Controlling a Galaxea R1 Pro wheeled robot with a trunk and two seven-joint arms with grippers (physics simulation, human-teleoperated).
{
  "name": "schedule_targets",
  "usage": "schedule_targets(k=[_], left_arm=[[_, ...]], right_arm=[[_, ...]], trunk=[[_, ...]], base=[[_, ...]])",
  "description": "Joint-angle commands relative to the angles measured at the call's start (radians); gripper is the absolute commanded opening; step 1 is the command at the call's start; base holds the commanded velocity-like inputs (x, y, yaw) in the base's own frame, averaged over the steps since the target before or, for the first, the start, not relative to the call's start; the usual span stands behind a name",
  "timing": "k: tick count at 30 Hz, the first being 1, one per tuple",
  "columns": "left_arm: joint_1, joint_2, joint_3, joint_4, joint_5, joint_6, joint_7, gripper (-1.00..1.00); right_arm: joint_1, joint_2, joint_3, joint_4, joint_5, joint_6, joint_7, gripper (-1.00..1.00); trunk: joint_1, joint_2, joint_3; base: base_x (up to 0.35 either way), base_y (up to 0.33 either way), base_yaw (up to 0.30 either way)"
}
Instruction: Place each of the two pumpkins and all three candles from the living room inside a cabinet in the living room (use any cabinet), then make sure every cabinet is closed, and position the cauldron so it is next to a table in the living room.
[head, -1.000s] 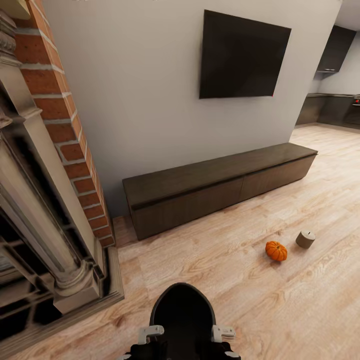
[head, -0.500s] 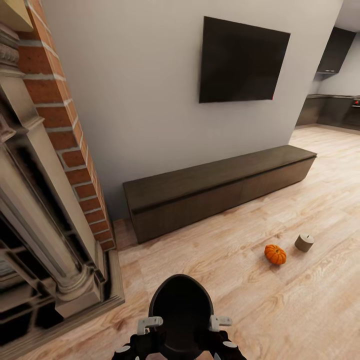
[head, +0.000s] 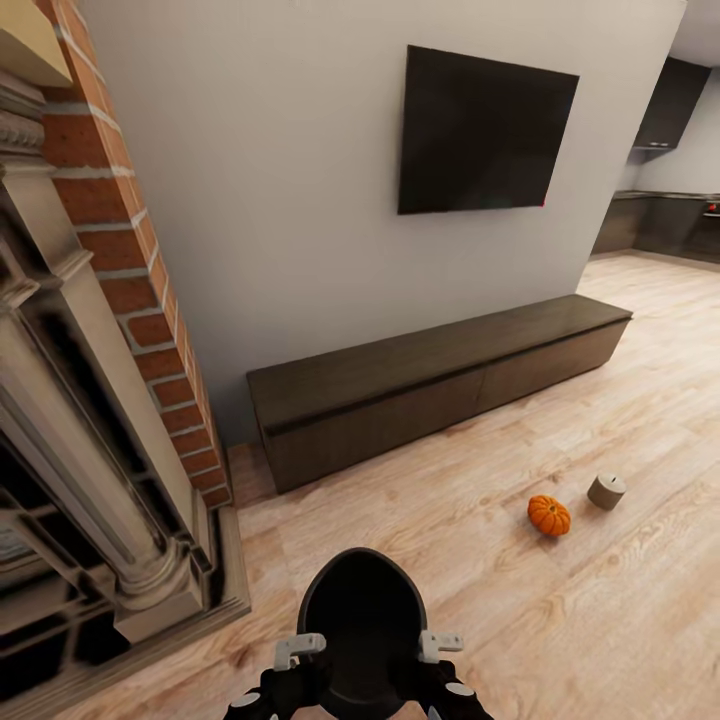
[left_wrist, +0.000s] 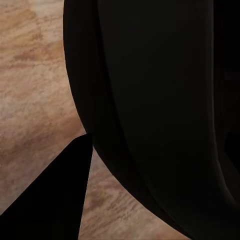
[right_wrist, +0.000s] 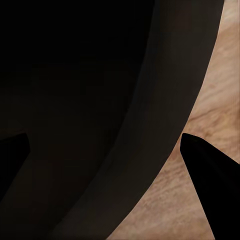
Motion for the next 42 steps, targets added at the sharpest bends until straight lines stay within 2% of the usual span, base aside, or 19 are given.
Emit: schedule_targets(k=[1,6,13,28,42], left_arm=[[0.0,0.003,-0.014,-0.005,0.019,-0.002,-0.007,-1.0],[0.0,0.002,-0.015,-0.005,0.02,-0.002,-0.009,-1.0],[0.0,0.002,-0.015,-0.005,0.02,-0.002,-0.014,-1.0],[0.0,0.002,-0.015,-0.005,0.02,-0.003,-0.016,-1.0],[0.0,0.0,-0.015,-0.005,0.02,-0.004,-0.018,-1.0]], right_arm=[[-0.001,0.0,-0.023,0.001,-0.012,0.005,-0.006,-1.0],[-0.001,0.0,-0.023,0.001,-0.012,0.006,-0.005,-1.0],[-0.001,0.0,-0.025,0.001,-0.014,0.005,0.037,-1.0],[-0.001,0.0,-0.025,0.001,-0.015,0.009,0.039,-1.0],[-0.001,0.0,-0.025,0.001,-0.015,0.005,0.039,-1.0]], trunk=[[-0.004,0.007,0.003],[-0.023,0.042,0.018],[-0.05,0.091,0.04],[-0.108,0.196,0.087],[-0.108,0.196,0.087]], base=[[0.0,0.0,0.0],[0.0,0.0,0.0],[0.0,0.0,0.0],[0.0,0.0,0.0],[-0.004,0.0,-0.022]])
